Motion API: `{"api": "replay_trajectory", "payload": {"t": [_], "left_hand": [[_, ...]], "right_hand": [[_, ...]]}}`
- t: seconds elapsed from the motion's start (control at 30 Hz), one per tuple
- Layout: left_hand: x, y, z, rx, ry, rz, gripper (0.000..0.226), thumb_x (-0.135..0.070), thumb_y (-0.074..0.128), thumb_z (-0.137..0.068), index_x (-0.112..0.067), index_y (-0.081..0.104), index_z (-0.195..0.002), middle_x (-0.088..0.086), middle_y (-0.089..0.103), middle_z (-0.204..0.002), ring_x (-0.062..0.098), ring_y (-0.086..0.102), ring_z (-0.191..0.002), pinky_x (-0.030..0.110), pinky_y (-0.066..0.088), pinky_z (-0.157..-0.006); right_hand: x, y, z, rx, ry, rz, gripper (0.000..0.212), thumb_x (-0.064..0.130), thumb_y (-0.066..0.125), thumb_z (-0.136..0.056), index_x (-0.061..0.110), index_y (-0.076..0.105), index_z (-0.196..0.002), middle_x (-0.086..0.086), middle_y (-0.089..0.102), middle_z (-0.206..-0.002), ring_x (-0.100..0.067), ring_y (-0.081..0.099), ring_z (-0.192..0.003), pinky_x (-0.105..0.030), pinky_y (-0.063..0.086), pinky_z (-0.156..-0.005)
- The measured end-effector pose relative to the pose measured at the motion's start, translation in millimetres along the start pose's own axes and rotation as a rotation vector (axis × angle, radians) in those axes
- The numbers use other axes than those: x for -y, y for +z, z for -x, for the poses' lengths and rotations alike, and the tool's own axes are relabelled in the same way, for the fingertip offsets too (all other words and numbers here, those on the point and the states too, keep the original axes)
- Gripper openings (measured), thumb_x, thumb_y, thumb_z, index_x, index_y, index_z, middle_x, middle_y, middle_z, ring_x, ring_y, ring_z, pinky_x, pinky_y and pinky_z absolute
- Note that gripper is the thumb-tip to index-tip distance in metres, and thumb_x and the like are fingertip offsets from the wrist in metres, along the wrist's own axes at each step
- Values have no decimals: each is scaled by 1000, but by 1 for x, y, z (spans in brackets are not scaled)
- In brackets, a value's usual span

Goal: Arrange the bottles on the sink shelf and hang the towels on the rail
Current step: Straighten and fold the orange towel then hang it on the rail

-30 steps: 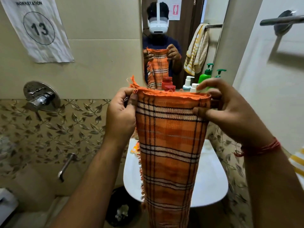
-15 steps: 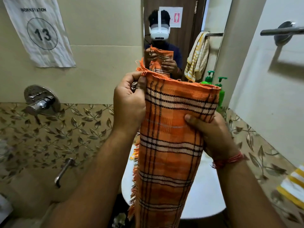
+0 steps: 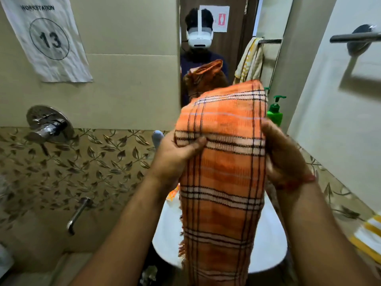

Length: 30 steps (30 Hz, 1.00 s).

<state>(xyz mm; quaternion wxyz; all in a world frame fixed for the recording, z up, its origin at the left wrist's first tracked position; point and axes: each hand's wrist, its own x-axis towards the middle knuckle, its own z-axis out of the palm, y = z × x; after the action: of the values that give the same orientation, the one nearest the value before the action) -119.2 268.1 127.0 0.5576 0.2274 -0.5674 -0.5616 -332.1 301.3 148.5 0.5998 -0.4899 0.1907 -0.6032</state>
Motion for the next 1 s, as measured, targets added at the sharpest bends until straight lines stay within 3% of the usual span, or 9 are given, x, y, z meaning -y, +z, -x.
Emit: {"api": "replay_trajectory", "payload": {"t": [0.07, 0.13, 0.23, 0.37, 0.43, 0.53, 0.7, 0.87, 1.0], "left_hand": [[-10, 10, -11, -71, 28, 35, 19, -6, 69, -86, -6, 68, -105, 9, 77, -96, 25, 74, -94, 41, 61, -85], [-19, 16, -23, -153, 47, -17, 18, -6, 70, -90, -5, 69, -108, 13, 77, -100, 29, 74, -97, 47, 60, -89], [-27, 15, -36, -234, 58, -89, 26, -12, 72, -91, -4, 66, -115, 14, 76, -105, 31, 74, -99, 54, 58, -91], [-21, -10, -35, 94, -77, -17, 63, -44, 63, -92, -12, 45, -143, 14, 67, -131, 34, 66, -118, 51, 56, -95], [-5, -24, -19, 251, -212, 23, 81, -57, 73, -80, -9, 48, -141, 14, 68, -129, 32, 67, -117, 42, 58, -90], [17, -29, -5, 298, -206, 60, 62, -38, 83, -74, -7, 63, -124, 12, 72, -118, 25, 70, -108, 33, 58, -86], [15, -19, -14, 134, -94, 93, 53, -2, 64, -80, 6, 51, -131, 17, 69, -111, 30, 68, -101, 42, 58, -88], [6, -8, -27, 148, -120, 103, 55, -6, 66, -82, -11, 48, -133, 13, 70, -113, 30, 71, -101, 43, 60, -83], [7, -24, -26, 356, -237, -5, 82, -20, 80, -75, -14, 38, -145, 17, 63, -131, 37, 63, -121, 46, 54, -97]], "right_hand": [[-15, -13, 16, 138, 58, 17, 79, 30, 76, -83, 13, 36, -149, -22, 54, -141, -37, 58, -126, -49, 53, -97], [-31, -16, 28, 131, 72, 117, 91, 30, 85, -73, 12, 37, -149, -25, 54, -140, -41, 55, -127, -50, 52, -98], [-44, -2, 27, -125, 22, 285, 60, 1, 76, -73, 7, 54, -129, -19, 70, -117, -37, 67, -111, -47, 55, -91], [-34, 11, 9, -300, -95, 220, 42, -6, 67, -78, 5, 60, -118, -14, 73, -105, -30, 71, -99, -41, 58, -84], [-26, 11, 2, -301, -84, 163, 44, -5, 63, -81, 2, 57, -124, -19, 70, -112, -35, 69, -103, -46, 58, -89], [-21, 2, -7, -300, -13, 137, 46, -2, 56, -90, 1, 50, -135, -29, 62, -126, -43, 65, -110, -55, 54, -93], [-21, -11, 12, -76, 22, 23, 48, 12, 38, -99, 8, 38, -147, -23, 53, -142, -38, 55, -128, -49, 51, -100], [-31, -13, 24, -251, -49, 214, 84, -4, 62, -85, 29, 27, -154, -17, 70, -120, -33, 70, -106, -39, 60, -80], [-18, -2, 3, -425, -102, 242, 70, -7, 55, -92, 21, 33, -152, -23, 63, -126, -31, 70, -95, -40, 62, -78]]}}
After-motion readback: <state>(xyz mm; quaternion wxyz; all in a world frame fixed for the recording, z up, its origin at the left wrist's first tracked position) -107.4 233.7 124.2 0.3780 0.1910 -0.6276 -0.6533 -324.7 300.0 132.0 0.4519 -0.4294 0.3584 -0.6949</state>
